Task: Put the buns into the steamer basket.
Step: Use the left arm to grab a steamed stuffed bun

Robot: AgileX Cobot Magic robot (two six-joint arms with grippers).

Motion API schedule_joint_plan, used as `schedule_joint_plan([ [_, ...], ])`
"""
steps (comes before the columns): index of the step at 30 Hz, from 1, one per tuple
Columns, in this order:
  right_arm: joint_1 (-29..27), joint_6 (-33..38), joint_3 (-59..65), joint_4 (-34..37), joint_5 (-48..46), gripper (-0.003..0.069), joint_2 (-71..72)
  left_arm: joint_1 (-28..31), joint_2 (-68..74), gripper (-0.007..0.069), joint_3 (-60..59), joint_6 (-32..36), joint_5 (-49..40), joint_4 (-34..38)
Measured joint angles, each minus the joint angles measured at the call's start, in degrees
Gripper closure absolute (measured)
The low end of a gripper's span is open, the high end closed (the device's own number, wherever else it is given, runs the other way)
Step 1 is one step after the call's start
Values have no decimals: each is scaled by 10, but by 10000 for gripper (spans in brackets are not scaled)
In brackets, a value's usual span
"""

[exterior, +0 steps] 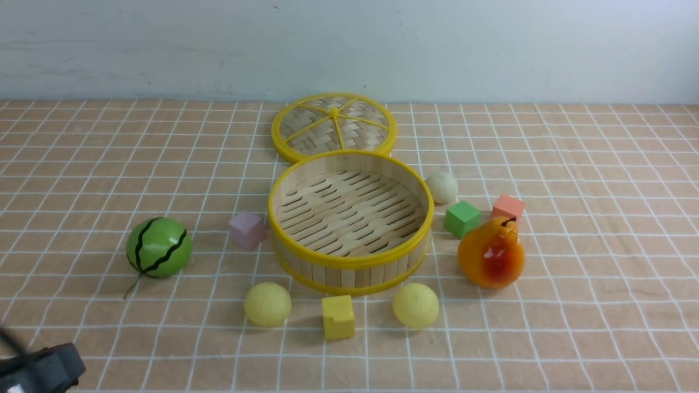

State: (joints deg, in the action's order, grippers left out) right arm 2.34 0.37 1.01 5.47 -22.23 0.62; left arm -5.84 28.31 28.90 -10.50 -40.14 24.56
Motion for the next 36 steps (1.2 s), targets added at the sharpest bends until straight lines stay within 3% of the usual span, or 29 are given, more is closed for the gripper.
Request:
schedule_joint_plan([
  [2,0,0,0,0,0,419,0,-1,98,623,68,17,-71,-44],
  [5,0,0,0,0,0,419,0,-1,216,638,136,27,-120,-89],
  [10,0,0,0,0,0,419,0,-27,382,638,215,51,-104,-107],
  [15,0,0,0,0,0,419,0,-178,546,638,328,44,-110,-166],
  [18,0,0,0,0,0,419,0,-220,615,638,375,20,-119,-214],
  [26,0,0,0,0,0,419,0,-223,751,637,476,18,-113,-252],
  [32,0,0,0,0,0,419,0,-223,772,566,486,40,-75,-256],
  [36,0,0,0,0,0,419,0,-223,787,441,488,42,-47,-279],
])
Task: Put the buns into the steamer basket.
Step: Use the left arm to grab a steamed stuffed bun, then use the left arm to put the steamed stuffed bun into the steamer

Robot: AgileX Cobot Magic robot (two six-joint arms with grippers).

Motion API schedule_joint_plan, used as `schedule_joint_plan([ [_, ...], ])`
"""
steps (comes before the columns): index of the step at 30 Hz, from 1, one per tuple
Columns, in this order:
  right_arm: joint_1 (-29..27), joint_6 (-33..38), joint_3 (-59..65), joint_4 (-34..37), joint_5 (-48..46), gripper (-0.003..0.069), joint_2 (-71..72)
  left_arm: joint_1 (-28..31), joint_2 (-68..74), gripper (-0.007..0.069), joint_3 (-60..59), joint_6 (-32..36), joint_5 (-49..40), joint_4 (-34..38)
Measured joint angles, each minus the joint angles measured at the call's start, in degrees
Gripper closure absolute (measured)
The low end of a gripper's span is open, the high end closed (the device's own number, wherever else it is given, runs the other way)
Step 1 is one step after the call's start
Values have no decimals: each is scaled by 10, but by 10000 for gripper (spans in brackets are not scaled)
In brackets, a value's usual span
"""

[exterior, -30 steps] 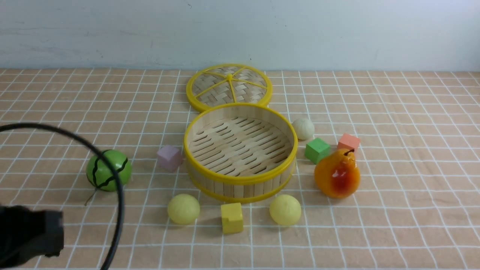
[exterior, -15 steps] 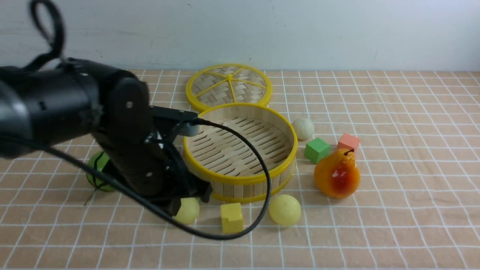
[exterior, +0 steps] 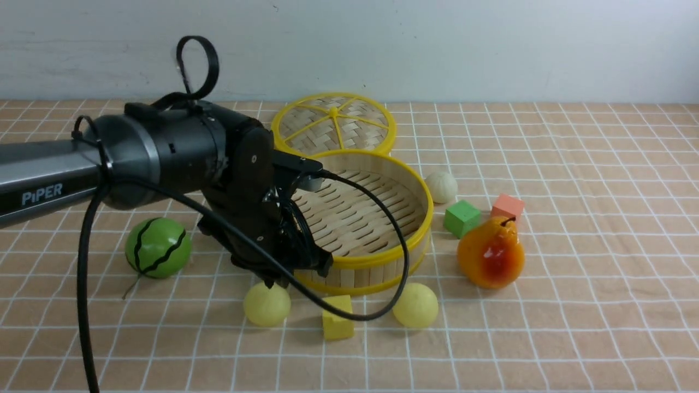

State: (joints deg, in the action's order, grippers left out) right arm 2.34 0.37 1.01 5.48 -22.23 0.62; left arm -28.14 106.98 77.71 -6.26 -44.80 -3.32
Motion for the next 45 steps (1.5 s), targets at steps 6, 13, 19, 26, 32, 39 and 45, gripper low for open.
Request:
schedule_joint_plan([
  [6,0,0,0,0,0,419,0,0,27,356,0,-1,10,-26],
  [13,0,0,0,0,0,419,0,0,52,360,1,-34,24,-51],
  [19,0,0,0,0,0,419,0,0,52,502,2,-43,7,-50],
  [26,0,0,0,0,0,419,0,0,22,638,3,-43,-44,-46],
  [32,0,0,0,0,0,419,0,0,-73,638,16,-33,-37,-36],
  [39,0,0,0,0,0,419,0,0,-35,638,78,75,83,37],
  [45,0,0,0,0,0,419,0,0,67,613,136,91,108,9],
])
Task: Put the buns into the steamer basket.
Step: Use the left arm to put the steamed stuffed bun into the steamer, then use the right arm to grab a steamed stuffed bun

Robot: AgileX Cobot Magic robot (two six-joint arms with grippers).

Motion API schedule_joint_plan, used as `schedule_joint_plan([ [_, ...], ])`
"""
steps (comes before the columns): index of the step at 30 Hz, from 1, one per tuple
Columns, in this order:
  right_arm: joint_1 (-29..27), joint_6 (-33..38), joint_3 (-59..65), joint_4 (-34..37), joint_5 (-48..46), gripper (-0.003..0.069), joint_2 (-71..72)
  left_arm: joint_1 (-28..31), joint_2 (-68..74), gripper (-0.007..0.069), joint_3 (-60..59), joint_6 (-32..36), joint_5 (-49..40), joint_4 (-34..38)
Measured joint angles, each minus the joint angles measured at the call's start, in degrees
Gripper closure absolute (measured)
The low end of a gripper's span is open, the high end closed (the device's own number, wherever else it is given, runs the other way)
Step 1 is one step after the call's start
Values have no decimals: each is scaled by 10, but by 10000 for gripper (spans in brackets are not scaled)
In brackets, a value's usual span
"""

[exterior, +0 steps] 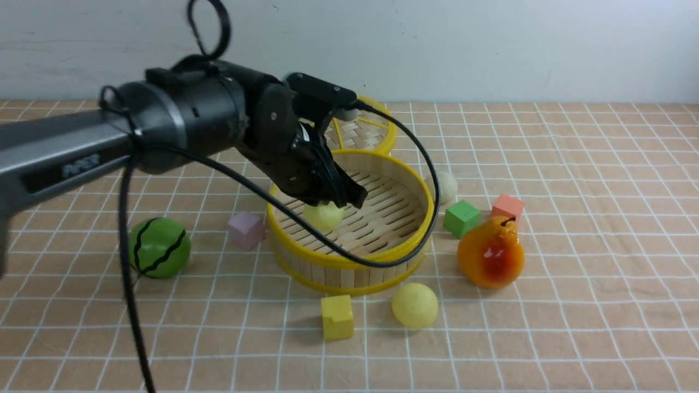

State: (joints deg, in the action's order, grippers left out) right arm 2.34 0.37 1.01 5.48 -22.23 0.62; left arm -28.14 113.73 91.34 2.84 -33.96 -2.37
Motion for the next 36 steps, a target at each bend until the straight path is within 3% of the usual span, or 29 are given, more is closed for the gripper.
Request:
schedule_joint_plan([
  [4,0,0,0,0,0,419,0,0,56,512,39,1,-31,-22],
  [10,0,0,0,0,0,419,0,0,55,189,84,-39,-112,-23],
  [13,0,0,0,0,0,419,0,0,18,113,96,-81,-162,-16],
  [16,0,0,0,0,0,419,0,0,-38,153,94,-106,-205,-5],
  [20,0,0,0,0,0,419,0,0,-176,500,24,-114,-218,17],
  [21,0,0,0,0,0,419,0,0,-176,500,19,-114,-218,18],
  [22,0,0,0,0,0,419,0,0,-220,596,-21,-114,-215,24],
  [23,0,0,0,0,0,419,0,0,-250,634,-53,-114,-209,31],
  [29,0,0,0,0,0,419,0,0,-419,638,-251,-114,-117,72],
  [36,0,0,0,0,0,419,0,0,-645,638,-511,-60,91,173],
])
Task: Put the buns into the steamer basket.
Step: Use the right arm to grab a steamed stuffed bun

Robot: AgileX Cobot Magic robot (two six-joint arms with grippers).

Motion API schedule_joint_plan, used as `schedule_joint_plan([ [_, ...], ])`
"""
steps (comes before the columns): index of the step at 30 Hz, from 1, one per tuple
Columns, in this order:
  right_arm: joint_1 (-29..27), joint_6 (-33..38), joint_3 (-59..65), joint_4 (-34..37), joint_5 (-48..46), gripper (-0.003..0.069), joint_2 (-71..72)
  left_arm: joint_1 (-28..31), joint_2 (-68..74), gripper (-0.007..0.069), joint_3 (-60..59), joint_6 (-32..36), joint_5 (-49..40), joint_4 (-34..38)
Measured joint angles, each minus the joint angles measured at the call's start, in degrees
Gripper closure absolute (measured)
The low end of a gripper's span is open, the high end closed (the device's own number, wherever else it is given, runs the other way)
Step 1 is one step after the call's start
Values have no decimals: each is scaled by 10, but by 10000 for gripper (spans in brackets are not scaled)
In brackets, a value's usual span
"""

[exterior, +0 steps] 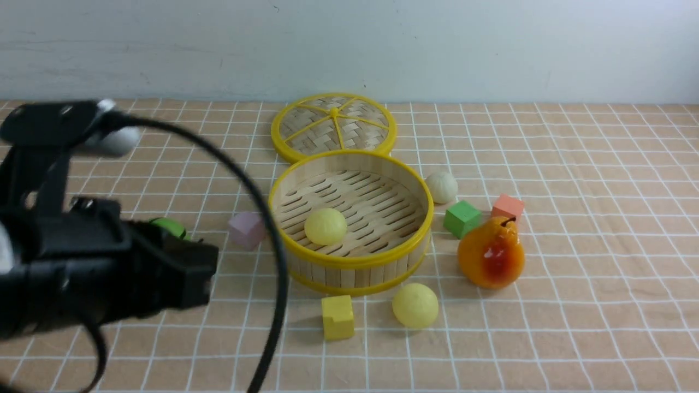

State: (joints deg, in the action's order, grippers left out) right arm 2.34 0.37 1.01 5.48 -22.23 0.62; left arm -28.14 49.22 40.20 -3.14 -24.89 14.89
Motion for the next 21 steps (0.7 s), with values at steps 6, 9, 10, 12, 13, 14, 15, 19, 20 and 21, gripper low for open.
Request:
schedule_joint_plan([
  [6,0,-16,1,14,9,419,0,0,-185,638,-172,41,143,70],
  [9,0,-68,6,87,48,419,0,0,-242,638,-220,44,156,79],
  [10,0,-86,6,116,66,419,0,0,-255,638,-232,45,158,79],
  [12,0,-127,6,188,108,419,0,0,-269,638,-248,47,158,79],
  [13,0,-133,6,201,112,419,0,0,-271,638,-252,47,159,79],
  [14,0,-151,6,250,141,419,0,0,-273,638,-257,48,167,79],
  [15,0,-153,5,256,143,419,0,0,-274,638,-258,48,170,79],
  [19,18,-127,-80,304,59,453,-48,0,-274,638,-259,48,200,78],
  [20,22,-109,-108,300,16,470,-75,0,-274,638,-259,48,203,78],
  [21,24,-99,-115,298,7,479,-90,0,-274,638,-259,48,204,78],
])
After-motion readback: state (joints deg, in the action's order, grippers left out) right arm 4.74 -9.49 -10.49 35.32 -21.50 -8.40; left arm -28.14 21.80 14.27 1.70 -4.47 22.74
